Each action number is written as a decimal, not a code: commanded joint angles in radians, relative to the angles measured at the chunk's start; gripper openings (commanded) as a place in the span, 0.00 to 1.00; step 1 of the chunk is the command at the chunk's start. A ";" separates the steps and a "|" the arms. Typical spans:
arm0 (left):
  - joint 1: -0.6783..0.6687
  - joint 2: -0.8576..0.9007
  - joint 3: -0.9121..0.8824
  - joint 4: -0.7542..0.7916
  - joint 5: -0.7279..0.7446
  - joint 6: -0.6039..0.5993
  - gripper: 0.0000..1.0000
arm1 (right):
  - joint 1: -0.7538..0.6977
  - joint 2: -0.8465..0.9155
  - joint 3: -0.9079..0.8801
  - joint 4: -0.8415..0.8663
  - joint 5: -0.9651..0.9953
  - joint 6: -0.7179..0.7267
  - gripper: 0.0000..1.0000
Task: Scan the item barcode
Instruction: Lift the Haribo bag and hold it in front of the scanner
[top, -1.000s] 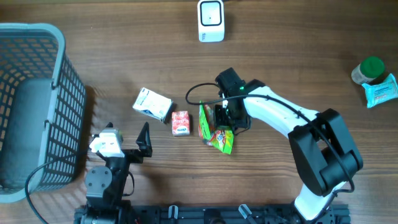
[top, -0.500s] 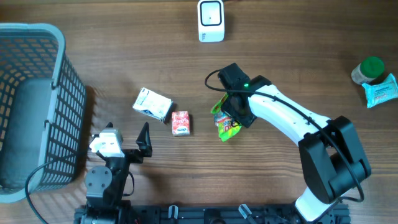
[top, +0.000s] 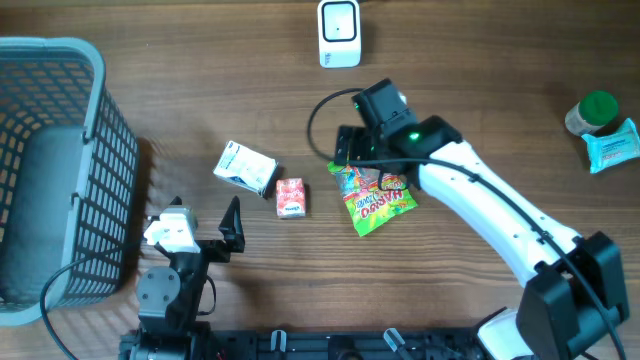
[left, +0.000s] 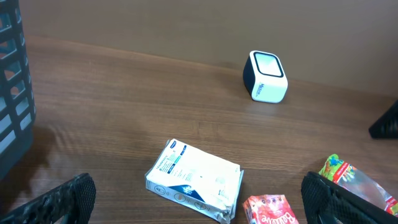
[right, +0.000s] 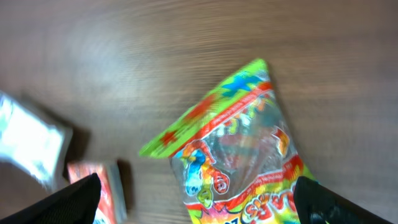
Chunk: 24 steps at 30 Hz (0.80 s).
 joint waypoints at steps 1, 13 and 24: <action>0.007 -0.005 -0.005 0.002 0.008 -0.009 1.00 | 0.070 0.067 -0.023 -0.014 -0.008 -0.455 1.00; 0.007 -0.005 -0.005 0.002 0.008 -0.009 1.00 | 0.145 0.288 -0.023 -0.048 0.166 -0.499 1.00; 0.007 -0.005 -0.005 0.002 0.008 -0.009 1.00 | 0.134 0.458 0.043 -0.156 -0.068 -0.341 0.04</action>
